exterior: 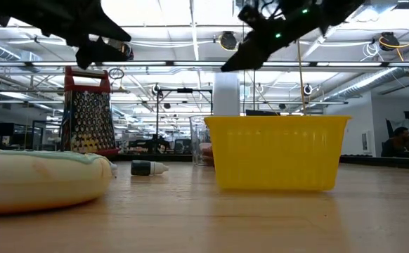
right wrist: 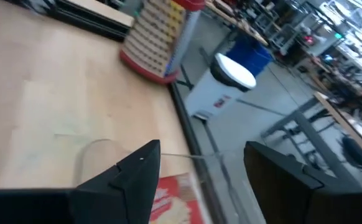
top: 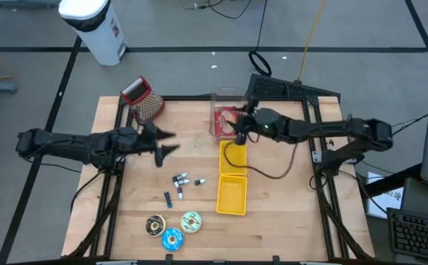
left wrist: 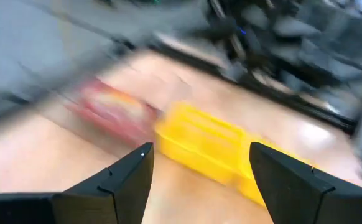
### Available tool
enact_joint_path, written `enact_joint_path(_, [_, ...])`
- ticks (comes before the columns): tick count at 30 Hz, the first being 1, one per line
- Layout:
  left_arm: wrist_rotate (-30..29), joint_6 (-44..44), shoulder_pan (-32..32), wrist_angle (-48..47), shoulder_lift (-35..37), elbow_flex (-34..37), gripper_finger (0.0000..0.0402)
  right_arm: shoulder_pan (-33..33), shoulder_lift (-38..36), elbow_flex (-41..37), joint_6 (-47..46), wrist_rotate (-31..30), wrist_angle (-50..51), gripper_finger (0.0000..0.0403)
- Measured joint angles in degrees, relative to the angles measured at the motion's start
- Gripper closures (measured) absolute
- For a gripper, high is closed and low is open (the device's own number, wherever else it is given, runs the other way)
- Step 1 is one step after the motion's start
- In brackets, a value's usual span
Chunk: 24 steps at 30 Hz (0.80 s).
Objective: Pick & Place Food Item
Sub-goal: Put the blue food coloring bottle into the top yellow bin
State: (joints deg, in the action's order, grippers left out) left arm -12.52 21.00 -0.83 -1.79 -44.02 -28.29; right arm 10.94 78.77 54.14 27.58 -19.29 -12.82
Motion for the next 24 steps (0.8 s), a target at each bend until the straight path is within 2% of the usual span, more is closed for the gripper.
enact_joint_path(4, [0.3, 8.2, -8.0, -3.7, -7.4, -0.2, 0.0135, -3.1, -6.0, -5.6, -2.4, 0.0, -0.2, 0.0190])
enact_joint_path(8, [0.4, 17.3, -14.6, -7.6, -17.4, -3.9, 0.0135, -4.9, -11.2, -12.7, -6.4, -0.1, -4.8, 0.0193])
enact_joint_path(12, [3.1, 34.1, -19.3, -14.3, -26.3, -8.2, 0.0135, -6.4, -15.0, -18.3, -8.3, -0.2, -11.2, 0.0193])
enact_joint_path(16, [12.1, 50.6, -22.4, -25.6, -34.9, -13.7, 0.0135, -7.7, -17.5, -21.7, -9.0, -0.4, -14.2, 0.0197])
enact_joint_path(18, [17.8, 51.5, -22.5, -33.9, -38.3, -17.3, 0.0135, -8.3, -18.1, -22.0, -9.0, -0.4, -15.1, 0.0198])
enact_joint_path(21, [21.6, 53.5, -21.4, -43.9, -42.1, -21.0, 0.0135, -9.5, -18.8, -22.2, -10.7, -0.4, -15.1, 0.0198])
enact_joint_path(24, [24.6, 58.5, -20.3, -44.8, -43.6, -22.4, 0.0135, -11.1, -19.1, -22.2, -11.4, -0.4, -14.6, 0.0199])
